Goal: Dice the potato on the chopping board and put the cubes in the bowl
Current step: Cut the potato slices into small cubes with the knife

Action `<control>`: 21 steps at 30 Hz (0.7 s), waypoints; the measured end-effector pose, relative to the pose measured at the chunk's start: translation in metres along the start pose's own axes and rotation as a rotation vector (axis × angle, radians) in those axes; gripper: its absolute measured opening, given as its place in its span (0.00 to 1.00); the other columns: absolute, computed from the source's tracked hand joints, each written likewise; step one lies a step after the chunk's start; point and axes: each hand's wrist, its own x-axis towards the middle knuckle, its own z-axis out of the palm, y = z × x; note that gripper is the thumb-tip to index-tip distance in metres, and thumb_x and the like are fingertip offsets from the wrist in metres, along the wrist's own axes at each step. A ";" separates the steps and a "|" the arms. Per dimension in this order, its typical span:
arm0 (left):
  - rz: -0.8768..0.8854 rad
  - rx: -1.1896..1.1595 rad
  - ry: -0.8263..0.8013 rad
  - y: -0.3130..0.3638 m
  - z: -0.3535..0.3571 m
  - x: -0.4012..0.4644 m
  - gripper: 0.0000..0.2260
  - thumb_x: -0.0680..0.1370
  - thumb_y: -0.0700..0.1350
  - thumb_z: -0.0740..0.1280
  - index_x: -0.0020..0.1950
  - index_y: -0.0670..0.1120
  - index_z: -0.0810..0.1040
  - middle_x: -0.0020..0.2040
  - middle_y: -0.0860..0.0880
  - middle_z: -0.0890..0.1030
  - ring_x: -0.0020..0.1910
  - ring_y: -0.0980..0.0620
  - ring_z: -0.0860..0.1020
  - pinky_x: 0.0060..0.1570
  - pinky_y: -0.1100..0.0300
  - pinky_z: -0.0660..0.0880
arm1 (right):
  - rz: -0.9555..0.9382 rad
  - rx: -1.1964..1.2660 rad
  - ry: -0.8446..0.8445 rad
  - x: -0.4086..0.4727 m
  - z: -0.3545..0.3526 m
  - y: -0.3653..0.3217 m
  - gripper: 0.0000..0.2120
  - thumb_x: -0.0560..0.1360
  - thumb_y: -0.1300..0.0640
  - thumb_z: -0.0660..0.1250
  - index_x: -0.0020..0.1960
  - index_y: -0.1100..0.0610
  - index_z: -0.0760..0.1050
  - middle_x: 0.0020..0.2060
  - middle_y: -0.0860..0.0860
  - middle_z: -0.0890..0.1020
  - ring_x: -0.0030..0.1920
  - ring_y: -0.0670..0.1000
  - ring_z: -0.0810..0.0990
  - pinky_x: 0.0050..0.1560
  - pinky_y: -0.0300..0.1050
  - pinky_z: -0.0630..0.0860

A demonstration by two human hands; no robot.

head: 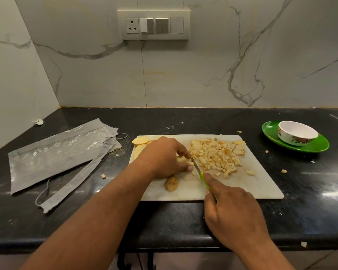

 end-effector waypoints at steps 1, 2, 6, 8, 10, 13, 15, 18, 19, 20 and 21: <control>0.000 0.000 0.013 0.000 0.000 0.000 0.15 0.74 0.61 0.76 0.59 0.60 0.85 0.61 0.59 0.83 0.57 0.57 0.78 0.57 0.57 0.77 | -0.003 0.006 0.011 -0.001 0.000 0.001 0.25 0.81 0.45 0.54 0.78 0.42 0.61 0.40 0.46 0.82 0.36 0.47 0.72 0.37 0.43 0.66; 0.000 0.000 0.023 0.000 0.000 0.000 0.13 0.74 0.60 0.76 0.57 0.60 0.85 0.61 0.59 0.83 0.55 0.58 0.78 0.55 0.58 0.77 | -0.005 0.009 0.020 -0.001 0.001 0.001 0.25 0.81 0.46 0.55 0.78 0.43 0.63 0.38 0.46 0.82 0.34 0.47 0.71 0.36 0.43 0.64; -0.009 0.016 0.034 0.001 -0.001 0.002 0.11 0.76 0.58 0.75 0.55 0.57 0.86 0.58 0.58 0.84 0.52 0.58 0.77 0.48 0.63 0.73 | -0.007 0.006 0.038 -0.005 0.003 0.001 0.24 0.79 0.47 0.59 0.74 0.45 0.70 0.32 0.46 0.80 0.31 0.46 0.71 0.33 0.42 0.63; -0.015 0.029 0.047 0.002 -0.002 0.003 0.11 0.76 0.58 0.75 0.55 0.56 0.86 0.56 0.57 0.84 0.51 0.57 0.78 0.42 0.66 0.70 | 0.003 0.039 0.053 -0.004 0.002 0.000 0.24 0.80 0.47 0.58 0.76 0.44 0.68 0.31 0.45 0.77 0.31 0.47 0.72 0.33 0.40 0.63; -0.018 0.040 0.056 0.002 -0.002 0.004 0.10 0.76 0.58 0.75 0.54 0.55 0.86 0.55 0.57 0.84 0.50 0.57 0.78 0.38 0.67 0.68 | 0.014 0.072 0.063 -0.004 0.000 -0.001 0.24 0.80 0.46 0.57 0.77 0.44 0.66 0.31 0.44 0.74 0.31 0.46 0.71 0.32 0.37 0.61; -0.027 0.059 0.062 0.003 -0.002 0.004 0.09 0.77 0.58 0.74 0.51 0.55 0.86 0.53 0.56 0.84 0.47 0.56 0.78 0.35 0.68 0.68 | 0.023 0.095 0.071 -0.004 -0.001 -0.002 0.25 0.80 0.46 0.56 0.77 0.43 0.64 0.32 0.43 0.75 0.33 0.45 0.72 0.34 0.39 0.63; -0.042 0.059 0.067 0.004 -0.001 0.004 0.08 0.77 0.58 0.74 0.49 0.55 0.85 0.52 0.56 0.84 0.46 0.56 0.79 0.36 0.66 0.70 | 0.026 0.099 0.060 -0.004 -0.002 -0.003 0.25 0.80 0.46 0.56 0.77 0.42 0.64 0.33 0.43 0.76 0.34 0.45 0.73 0.36 0.41 0.64; -0.056 0.049 0.072 0.004 -0.002 0.004 0.07 0.77 0.57 0.74 0.48 0.55 0.85 0.51 0.56 0.84 0.47 0.56 0.79 0.37 0.66 0.71 | 0.023 0.113 0.048 -0.003 -0.002 -0.004 0.25 0.80 0.46 0.56 0.77 0.42 0.65 0.32 0.43 0.75 0.34 0.45 0.73 0.35 0.40 0.64; -0.056 0.038 0.075 0.003 -0.002 0.004 0.07 0.76 0.57 0.75 0.49 0.55 0.85 0.52 0.56 0.84 0.47 0.56 0.79 0.37 0.66 0.71 | 0.021 0.115 0.049 -0.003 -0.002 -0.004 0.25 0.80 0.46 0.57 0.77 0.43 0.66 0.32 0.43 0.75 0.33 0.45 0.73 0.34 0.39 0.63; -0.055 0.018 0.076 0.002 -0.003 0.003 0.08 0.76 0.58 0.75 0.50 0.55 0.85 0.53 0.56 0.84 0.47 0.57 0.79 0.38 0.66 0.71 | 0.015 0.116 0.053 -0.004 -0.002 -0.004 0.25 0.80 0.46 0.57 0.77 0.43 0.66 0.31 0.43 0.75 0.33 0.44 0.73 0.33 0.38 0.62; -0.052 -0.004 0.071 0.001 -0.004 0.003 0.10 0.75 0.58 0.76 0.51 0.55 0.85 0.54 0.57 0.84 0.48 0.57 0.79 0.40 0.66 0.72 | 0.009 0.109 0.051 -0.005 -0.002 -0.003 0.25 0.80 0.46 0.57 0.77 0.43 0.66 0.31 0.43 0.74 0.32 0.44 0.72 0.33 0.38 0.62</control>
